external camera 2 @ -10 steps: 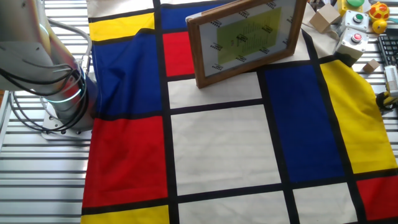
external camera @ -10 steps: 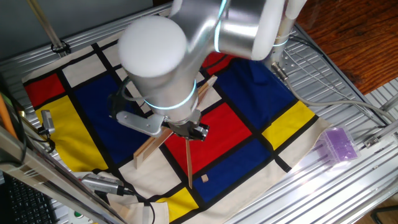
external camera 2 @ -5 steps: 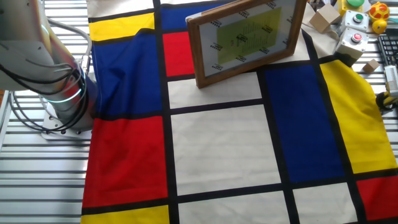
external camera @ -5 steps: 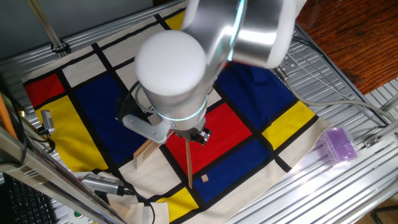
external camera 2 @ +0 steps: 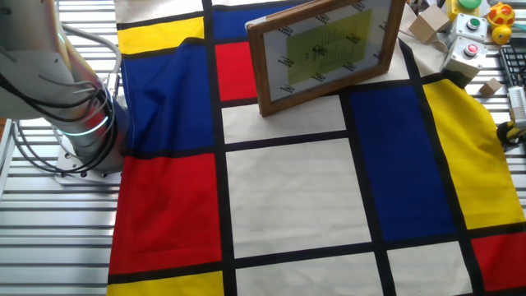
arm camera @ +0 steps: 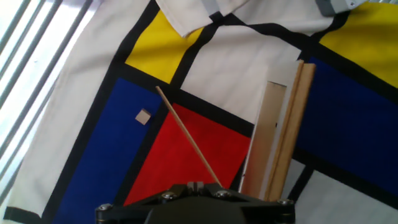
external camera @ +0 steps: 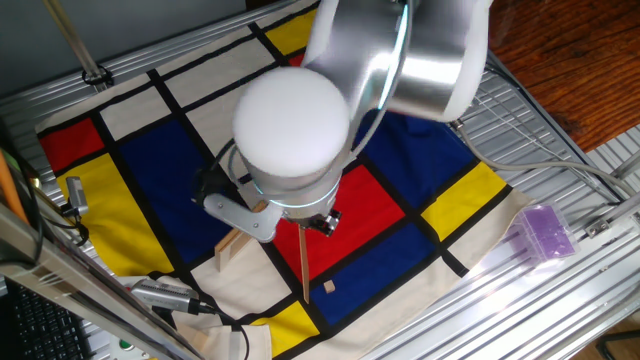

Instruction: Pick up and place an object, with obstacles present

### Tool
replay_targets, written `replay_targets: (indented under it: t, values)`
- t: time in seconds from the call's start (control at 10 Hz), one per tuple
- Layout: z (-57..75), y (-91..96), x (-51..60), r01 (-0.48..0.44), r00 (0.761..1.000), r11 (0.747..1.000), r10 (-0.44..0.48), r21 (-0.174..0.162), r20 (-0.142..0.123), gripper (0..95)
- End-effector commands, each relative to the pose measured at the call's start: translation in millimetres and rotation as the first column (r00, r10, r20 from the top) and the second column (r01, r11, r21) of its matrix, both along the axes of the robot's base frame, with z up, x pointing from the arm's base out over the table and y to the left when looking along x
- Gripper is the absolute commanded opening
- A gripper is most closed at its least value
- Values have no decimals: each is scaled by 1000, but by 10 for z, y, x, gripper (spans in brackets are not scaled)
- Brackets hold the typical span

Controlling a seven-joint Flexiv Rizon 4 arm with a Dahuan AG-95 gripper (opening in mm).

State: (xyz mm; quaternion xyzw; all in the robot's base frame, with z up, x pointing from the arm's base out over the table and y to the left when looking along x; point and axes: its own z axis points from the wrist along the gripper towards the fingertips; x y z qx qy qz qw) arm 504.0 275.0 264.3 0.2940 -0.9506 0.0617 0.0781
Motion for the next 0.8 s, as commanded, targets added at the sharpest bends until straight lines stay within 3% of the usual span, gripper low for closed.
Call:
replay_targets:
  t: [0.1, 0.5, 0.8]
  values:
    - [57, -98, -1, -20, 1000, 1000, 20, 11, -4, 0]
    - [387, -607, 217, -91, 996, 995, 92, 29, -20, 0]
    - [277, -1180, 415, -134, 991, 990, 135, 44, -20, 0]
